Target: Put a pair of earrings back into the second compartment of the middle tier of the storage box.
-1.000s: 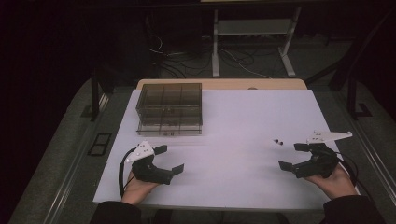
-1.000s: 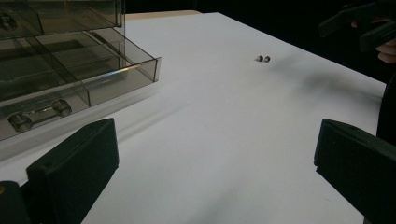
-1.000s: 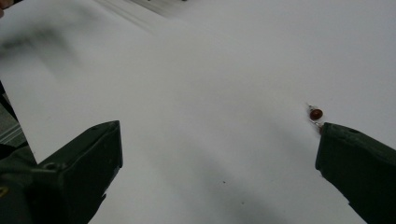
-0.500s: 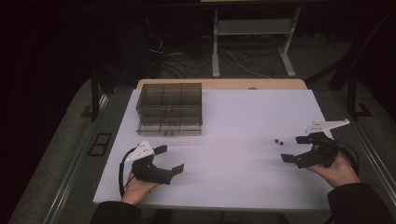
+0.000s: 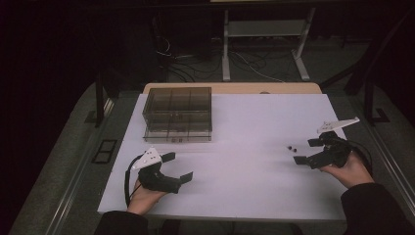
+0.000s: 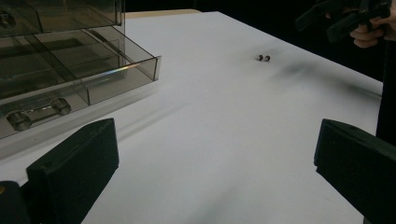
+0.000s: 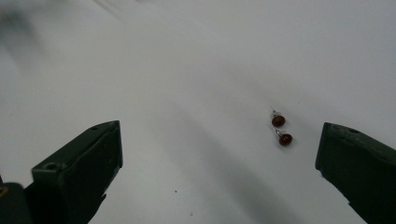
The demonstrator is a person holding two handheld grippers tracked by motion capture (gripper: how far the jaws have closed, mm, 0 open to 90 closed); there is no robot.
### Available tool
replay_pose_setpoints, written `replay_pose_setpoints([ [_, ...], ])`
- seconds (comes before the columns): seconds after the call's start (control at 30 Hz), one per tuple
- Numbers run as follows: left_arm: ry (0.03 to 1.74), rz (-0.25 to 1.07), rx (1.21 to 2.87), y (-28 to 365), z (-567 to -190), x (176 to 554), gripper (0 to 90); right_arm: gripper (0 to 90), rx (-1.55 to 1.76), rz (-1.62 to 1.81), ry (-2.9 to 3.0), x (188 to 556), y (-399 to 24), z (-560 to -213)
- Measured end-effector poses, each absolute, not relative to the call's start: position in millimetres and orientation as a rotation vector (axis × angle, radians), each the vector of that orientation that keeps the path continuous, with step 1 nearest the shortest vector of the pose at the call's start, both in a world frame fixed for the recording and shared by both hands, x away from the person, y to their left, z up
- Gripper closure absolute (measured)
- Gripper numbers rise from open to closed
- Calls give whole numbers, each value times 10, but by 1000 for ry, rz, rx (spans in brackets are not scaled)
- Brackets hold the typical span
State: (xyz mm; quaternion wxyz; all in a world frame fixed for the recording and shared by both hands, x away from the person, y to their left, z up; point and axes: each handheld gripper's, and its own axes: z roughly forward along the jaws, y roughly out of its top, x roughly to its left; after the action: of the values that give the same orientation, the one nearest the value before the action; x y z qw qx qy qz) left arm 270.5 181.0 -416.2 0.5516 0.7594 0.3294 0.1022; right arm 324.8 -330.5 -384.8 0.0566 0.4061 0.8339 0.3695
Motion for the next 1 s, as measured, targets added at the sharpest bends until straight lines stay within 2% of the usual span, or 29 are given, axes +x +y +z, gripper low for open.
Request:
replay_pose_setpoints([
  [0.83, 772, 231, 1806, 1800, -4167, 2714, 0, 2, 1234, 1072, 2587, 3569, -3311, -4133],
  [0.87, 772, 232, 1806, 1799, -4166, 2714, 0, 78, 1245, 1057, 2588, 3592, -3319, -4153],
  [0.9, 772, 232, 1806, 1799, -4166, 2714, 0, 78, 1245, 1057, 2588, 3592, -3319, -4153],
  [0.93, 772, 231, 1805, 1799, -4167, 2714, 0, 163, 1239, 1070, 2593, 3601, -3333, -4160],
  [1.0, 771, 231, 1807, 1799, -4167, 2714, 0, 169, 1245, 1066, 2582, 3623, -3352, -4173],
])
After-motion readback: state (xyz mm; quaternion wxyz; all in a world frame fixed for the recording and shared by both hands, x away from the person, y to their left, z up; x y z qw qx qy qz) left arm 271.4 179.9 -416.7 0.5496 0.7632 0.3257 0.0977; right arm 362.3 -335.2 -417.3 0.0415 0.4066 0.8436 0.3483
